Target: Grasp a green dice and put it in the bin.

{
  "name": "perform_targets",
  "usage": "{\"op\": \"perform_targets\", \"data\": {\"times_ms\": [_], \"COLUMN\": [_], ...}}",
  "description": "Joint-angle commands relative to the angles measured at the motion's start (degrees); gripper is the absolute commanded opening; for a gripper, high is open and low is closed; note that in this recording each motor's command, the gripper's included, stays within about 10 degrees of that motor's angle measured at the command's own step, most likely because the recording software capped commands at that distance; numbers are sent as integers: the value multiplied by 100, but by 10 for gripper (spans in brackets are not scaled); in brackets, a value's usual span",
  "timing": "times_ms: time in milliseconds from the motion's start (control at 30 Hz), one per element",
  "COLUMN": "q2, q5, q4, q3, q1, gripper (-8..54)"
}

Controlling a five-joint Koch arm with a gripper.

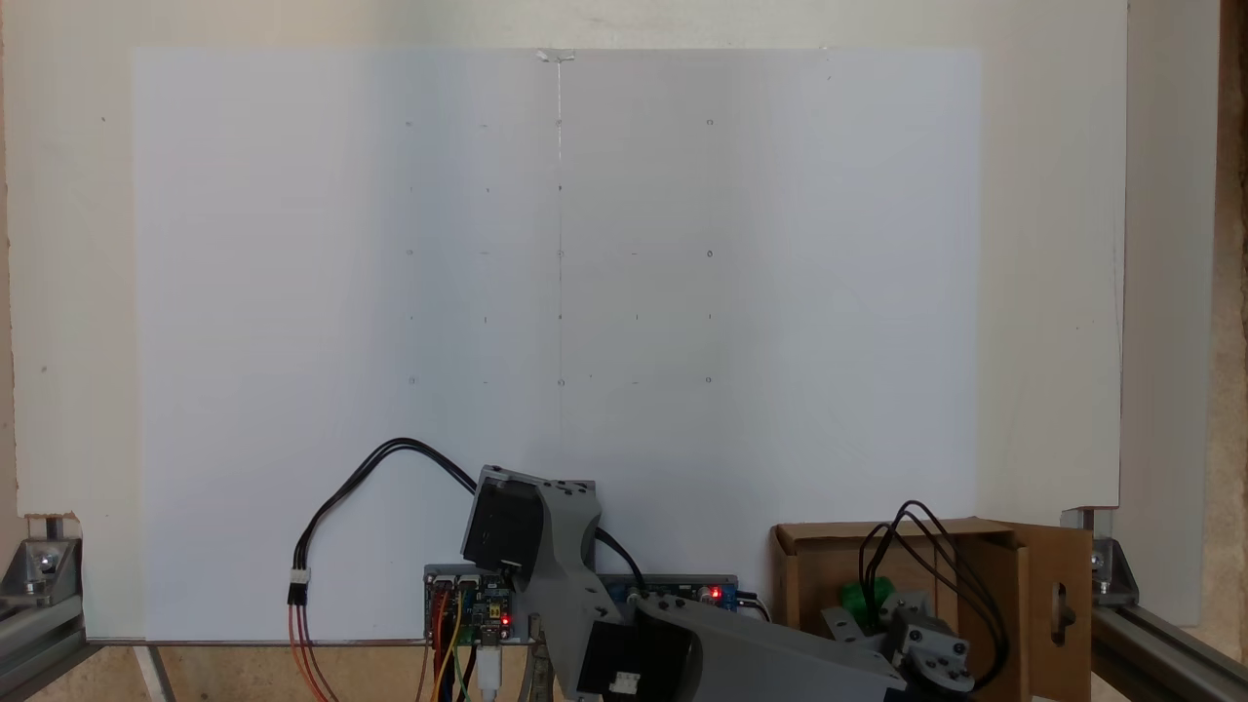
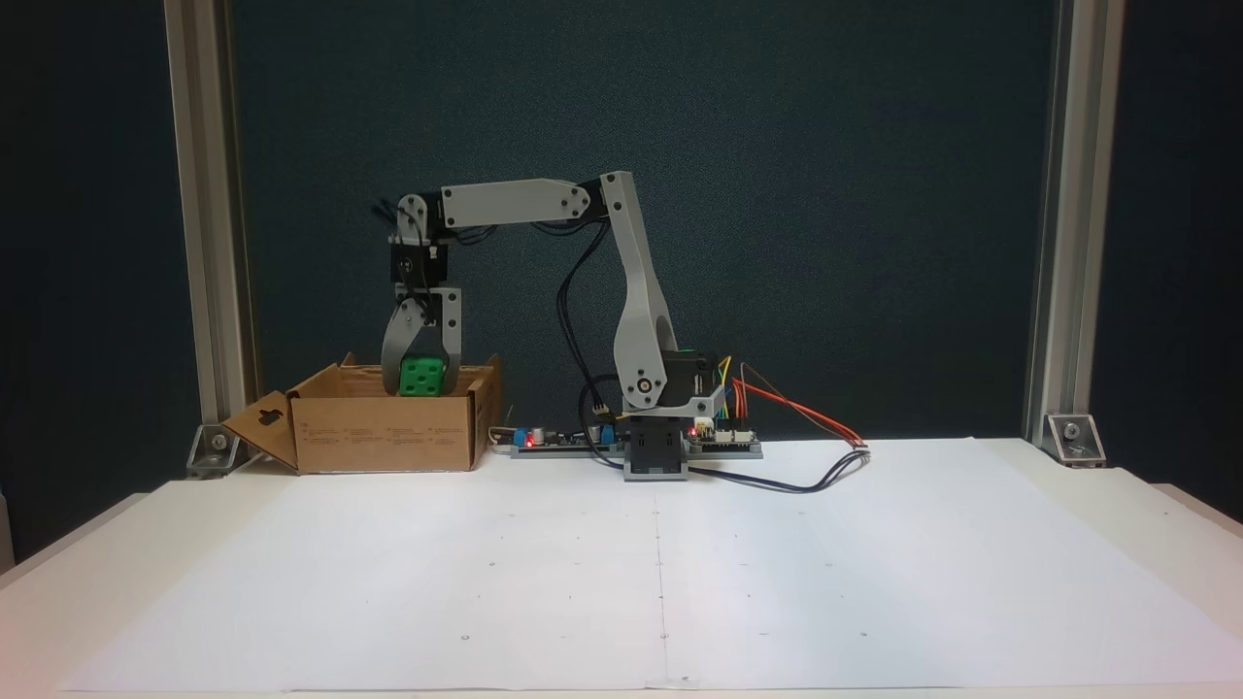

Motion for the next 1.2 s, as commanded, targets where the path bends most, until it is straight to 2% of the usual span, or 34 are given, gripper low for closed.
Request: {"op": "perform_targets", "data": {"times_ms": [0,67,100,167,233,367,433,600,800,1167], "q2": [-237,-378,-413,-536,-545,-545,-413,756,2101,3111], "q5": [-510,-501,-501,-492,-466,-378,-9,1290,2635,2971], "q4": [-114,-325,-448,-721,-1002,-1318,-1608,-2136,-2171,-2145], "q3": [-466,-466,-466,-466,-466,-466,-475,-475,-475,-132], "q1": [105,105,114,105,141,114,-70,-1072,-3146,-7653], "gripper": [118,118,160,322,382,387,388,398,432,443]}}
